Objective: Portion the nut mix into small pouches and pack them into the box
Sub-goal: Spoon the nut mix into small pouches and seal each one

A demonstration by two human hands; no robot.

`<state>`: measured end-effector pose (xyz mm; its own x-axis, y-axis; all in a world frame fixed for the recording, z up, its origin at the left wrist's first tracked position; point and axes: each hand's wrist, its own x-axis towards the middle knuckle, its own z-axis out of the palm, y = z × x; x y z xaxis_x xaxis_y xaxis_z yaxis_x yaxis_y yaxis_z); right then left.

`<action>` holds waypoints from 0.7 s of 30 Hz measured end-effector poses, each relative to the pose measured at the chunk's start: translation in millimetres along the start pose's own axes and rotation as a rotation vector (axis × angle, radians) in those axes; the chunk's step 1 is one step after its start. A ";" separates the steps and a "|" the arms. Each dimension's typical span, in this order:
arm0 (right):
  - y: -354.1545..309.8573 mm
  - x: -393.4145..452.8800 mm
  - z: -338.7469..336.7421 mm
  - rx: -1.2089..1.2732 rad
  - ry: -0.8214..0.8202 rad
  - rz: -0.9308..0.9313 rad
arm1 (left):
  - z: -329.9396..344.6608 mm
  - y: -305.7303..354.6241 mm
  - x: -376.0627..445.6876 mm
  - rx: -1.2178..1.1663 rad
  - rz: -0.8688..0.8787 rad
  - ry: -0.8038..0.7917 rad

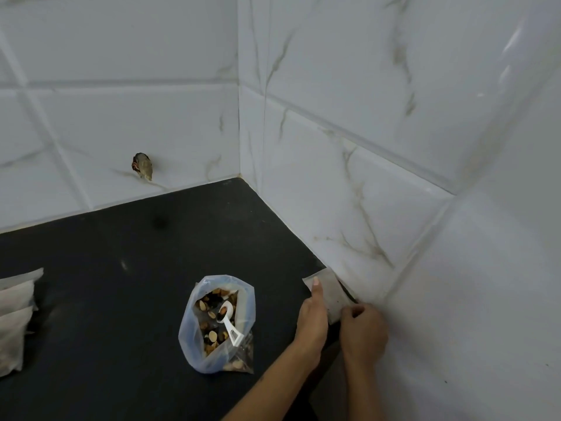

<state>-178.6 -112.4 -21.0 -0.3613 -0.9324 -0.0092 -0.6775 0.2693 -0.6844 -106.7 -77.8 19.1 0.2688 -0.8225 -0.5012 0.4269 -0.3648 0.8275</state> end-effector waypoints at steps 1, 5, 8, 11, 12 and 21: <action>0.8 0.7 0.5 -0.014 0.002 -0.006 | 0.0 0.0 0.9 0.002 0.002 0.015; 3.2 1.7 4.3 -0.076 -0.007 -0.036 | -1.3 -1.0 0.4 0.023 0.020 0.029; 4.7 1.6 8.3 -0.084 0.000 -0.055 | -1.4 -3.6 0.2 0.026 0.035 0.016; 5.4 2.0 10.2 -0.076 0.012 -0.055 | -0.1 -4.3 2.1 0.034 0.039 0.040; 5.8 2.6 10.3 -0.073 0.015 -0.053 | 0.4 -3.5 1.5 0.035 0.030 0.047; -7.6 -8.3 1.0 0.077 0.089 -0.126 | -4.9 0.1 -1.2 0.002 0.031 0.067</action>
<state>-169.8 -107.0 -16.5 -0.3343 -0.9317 0.1423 -0.6714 0.1294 -0.7297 -102.7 -74.7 18.6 0.3388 -0.8024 -0.4912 0.4161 -0.3405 0.8432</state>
